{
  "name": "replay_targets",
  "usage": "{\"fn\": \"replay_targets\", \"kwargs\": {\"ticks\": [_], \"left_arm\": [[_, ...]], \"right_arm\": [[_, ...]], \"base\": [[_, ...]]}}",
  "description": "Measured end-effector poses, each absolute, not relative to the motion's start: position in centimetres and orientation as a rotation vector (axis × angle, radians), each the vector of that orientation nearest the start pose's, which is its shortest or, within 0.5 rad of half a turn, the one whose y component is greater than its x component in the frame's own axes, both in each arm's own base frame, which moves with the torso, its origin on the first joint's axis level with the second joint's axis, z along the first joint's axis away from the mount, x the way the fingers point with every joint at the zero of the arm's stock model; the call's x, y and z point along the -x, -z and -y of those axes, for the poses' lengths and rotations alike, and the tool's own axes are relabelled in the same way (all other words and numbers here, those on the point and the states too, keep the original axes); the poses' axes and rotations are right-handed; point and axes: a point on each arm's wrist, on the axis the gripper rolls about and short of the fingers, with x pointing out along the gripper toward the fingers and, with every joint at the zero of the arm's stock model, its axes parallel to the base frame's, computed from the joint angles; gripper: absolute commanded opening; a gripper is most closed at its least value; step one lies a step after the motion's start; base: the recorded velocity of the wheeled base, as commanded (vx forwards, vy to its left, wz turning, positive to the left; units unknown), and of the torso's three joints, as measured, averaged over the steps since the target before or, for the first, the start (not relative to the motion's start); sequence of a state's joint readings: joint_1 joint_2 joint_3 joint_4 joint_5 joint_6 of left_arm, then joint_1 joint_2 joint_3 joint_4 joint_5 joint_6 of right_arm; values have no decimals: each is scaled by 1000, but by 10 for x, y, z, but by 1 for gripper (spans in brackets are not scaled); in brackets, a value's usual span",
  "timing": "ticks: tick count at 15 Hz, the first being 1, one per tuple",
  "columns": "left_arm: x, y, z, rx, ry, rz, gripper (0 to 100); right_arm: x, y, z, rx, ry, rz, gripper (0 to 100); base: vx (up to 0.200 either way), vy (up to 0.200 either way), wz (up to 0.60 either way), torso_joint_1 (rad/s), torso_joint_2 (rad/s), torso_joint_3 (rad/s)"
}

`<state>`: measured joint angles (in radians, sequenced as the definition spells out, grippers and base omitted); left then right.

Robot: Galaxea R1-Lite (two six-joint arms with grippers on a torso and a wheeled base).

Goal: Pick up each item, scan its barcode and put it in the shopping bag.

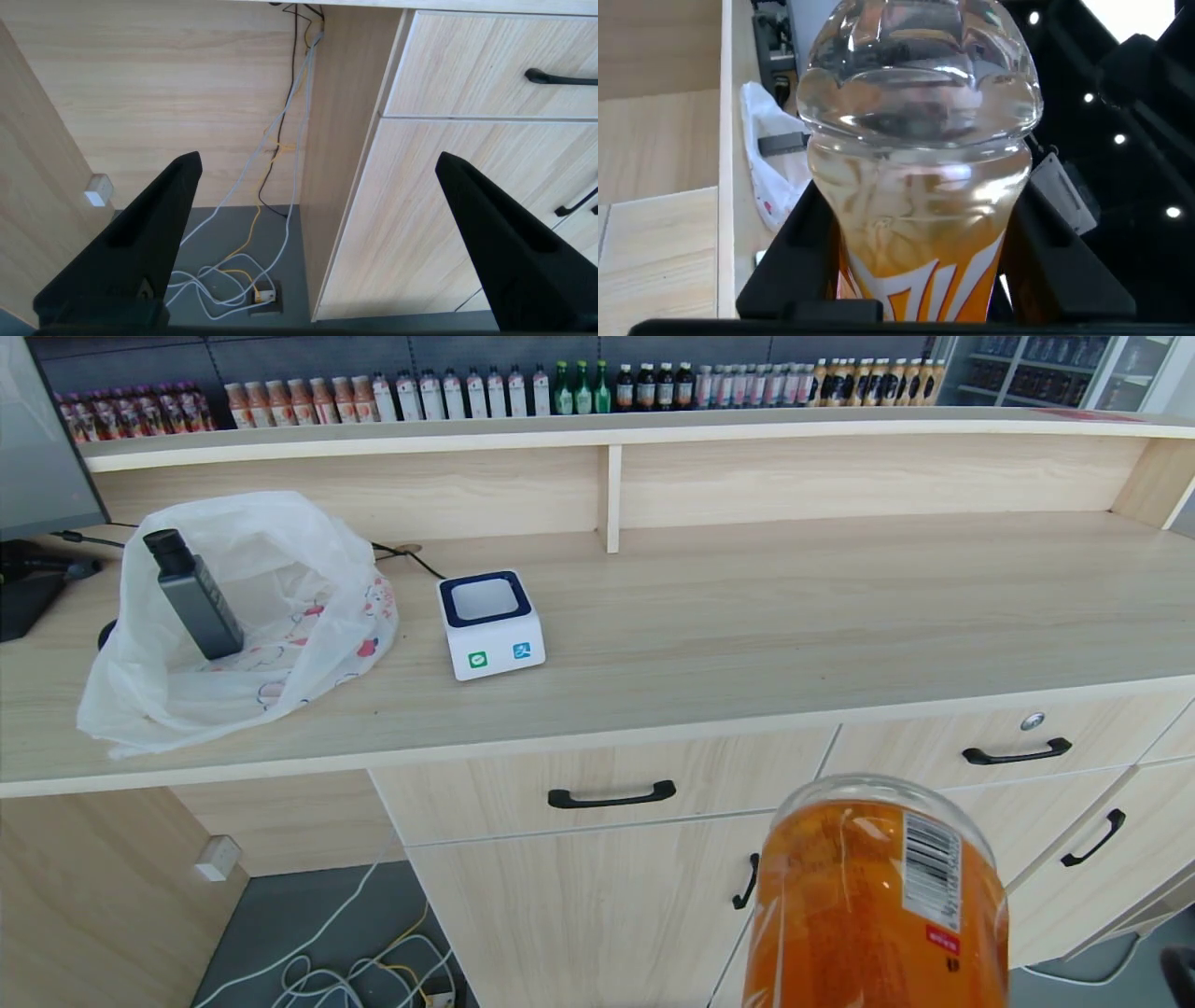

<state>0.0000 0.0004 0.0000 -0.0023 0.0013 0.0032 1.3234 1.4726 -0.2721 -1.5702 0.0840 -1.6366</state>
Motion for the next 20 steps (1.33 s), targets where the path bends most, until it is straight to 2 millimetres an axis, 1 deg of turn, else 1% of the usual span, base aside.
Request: {"fn": "replay_targets", "kwargs": {"ticks": [2,4,7,9,10,12,14,16,18,20], "left_arm": [[23,-76,0,-3,-1,2,100],[23,-76,0,-3,0,2,100],[23,-76,0,-3,-1,2,100],[23,-76,0,-3,-1,2,100],[23,-76,0,-3,-1,2,100],[23,-76,0,-3,-1,2,100],[23,-76,0,-3,-1,2,100],[23,-76,0,-3,-1,2,100],[23,-76,0,-3,-1,2,100],[23,-76,0,-3,-1,2,100]], "right_arm": [[-49,-203,-196,1009,-808,1256,0],[-57,-209,-195,920,-815,1191,0],[-75,-220,-192,774,-806,1080,0],[-86,-224,-194,650,-837,990,0],[-93,-225,-194,621,-826,962,0],[-102,-224,-192,551,-839,893,0],[-105,-220,-193,506,-859,844,0],[-111,-221,-194,422,-828,766,0],[-116,-222,-196,271,-793,657,0],[-122,-229,-203,69,-804,580,0]], "base": [[0,0,0,0,0,0],[0,0,0,0,0,0],[0,0,0,0,0,0],[0,0,0,0,0,0],[0,0,0,0,0,0],[0,0,0,0,0,0],[0,0,0,0,0,0],[0,0,0,0,0,0],[0,0,0,0,0,0],[0,0,0,0,0,0]]}}
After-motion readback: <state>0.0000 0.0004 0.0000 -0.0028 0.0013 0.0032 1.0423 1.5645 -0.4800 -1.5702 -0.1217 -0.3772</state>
